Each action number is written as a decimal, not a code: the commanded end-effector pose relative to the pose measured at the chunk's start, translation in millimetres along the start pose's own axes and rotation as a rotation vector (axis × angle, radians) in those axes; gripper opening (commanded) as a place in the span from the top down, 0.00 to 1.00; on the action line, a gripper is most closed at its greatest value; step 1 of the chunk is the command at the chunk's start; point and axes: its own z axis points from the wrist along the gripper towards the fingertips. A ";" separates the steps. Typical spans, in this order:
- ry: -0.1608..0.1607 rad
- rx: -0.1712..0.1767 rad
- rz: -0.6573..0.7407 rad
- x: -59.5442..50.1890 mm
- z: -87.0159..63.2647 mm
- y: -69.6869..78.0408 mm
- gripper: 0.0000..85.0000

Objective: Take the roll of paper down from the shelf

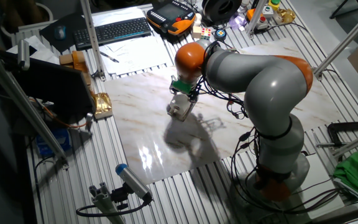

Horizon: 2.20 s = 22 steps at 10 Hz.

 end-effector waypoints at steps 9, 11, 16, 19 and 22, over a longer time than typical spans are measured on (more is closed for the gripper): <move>-0.008 -0.012 -0.023 -0.7 9.0 0.8 0.36; -0.010 -0.005 -0.043 -1.2 7.6 0.1 0.77; -0.034 0.012 -0.032 -6.9 -3.4 -2.4 0.88; -0.039 0.011 -0.030 -11.3 -9.7 -3.4 0.89; -0.042 0.015 -0.043 -23.4 -13.3 -4.5 0.94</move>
